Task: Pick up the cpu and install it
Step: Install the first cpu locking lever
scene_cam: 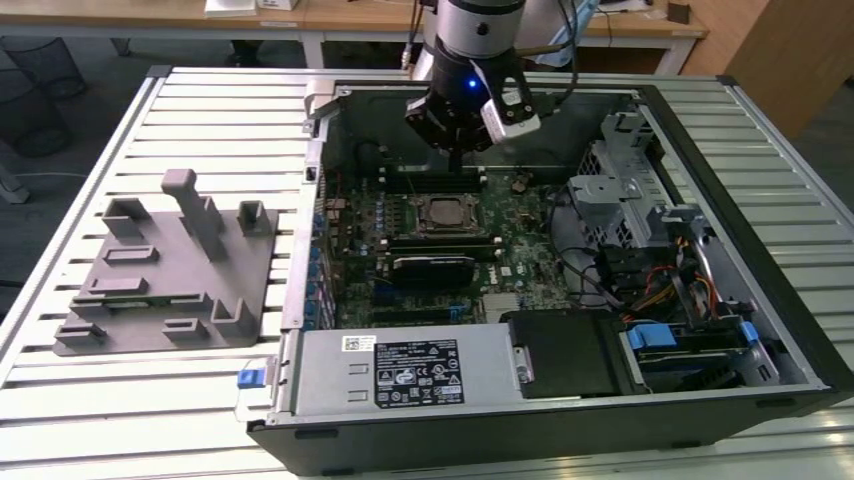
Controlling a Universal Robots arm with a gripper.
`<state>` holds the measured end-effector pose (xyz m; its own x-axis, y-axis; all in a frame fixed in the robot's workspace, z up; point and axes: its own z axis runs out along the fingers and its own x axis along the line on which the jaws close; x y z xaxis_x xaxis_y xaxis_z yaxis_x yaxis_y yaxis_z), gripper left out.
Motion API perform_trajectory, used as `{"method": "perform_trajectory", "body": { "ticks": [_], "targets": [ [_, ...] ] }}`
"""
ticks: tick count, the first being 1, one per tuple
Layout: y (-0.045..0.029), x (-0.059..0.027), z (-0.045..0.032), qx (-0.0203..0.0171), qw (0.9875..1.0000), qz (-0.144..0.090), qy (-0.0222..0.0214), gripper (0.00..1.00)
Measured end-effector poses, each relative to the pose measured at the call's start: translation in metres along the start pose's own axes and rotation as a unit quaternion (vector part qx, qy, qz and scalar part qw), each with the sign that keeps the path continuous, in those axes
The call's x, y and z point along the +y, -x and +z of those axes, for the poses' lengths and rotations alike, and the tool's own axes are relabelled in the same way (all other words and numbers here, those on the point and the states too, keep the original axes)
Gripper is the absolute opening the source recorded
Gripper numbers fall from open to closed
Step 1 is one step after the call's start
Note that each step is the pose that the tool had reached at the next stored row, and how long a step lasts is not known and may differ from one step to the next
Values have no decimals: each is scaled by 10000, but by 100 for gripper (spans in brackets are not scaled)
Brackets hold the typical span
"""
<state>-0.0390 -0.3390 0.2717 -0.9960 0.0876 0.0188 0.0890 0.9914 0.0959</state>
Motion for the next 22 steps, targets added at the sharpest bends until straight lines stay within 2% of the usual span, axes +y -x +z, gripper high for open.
{"method": "perform_trajectory", "body": {
  "ticks": [4,10,13,18,22],
  "targets": [
    [-1,-3,7,22,9997,-263,-6,11],
    [-37,-6,8,-2,9996,-289,-4,11],
    [-68,-9,9,-29,9996,-292,-2,11],
    [-201,-21,14,-94,9995,-298,1,11],
    [-239,-25,25,-103,9995,-299,1,11]
  ]
}}
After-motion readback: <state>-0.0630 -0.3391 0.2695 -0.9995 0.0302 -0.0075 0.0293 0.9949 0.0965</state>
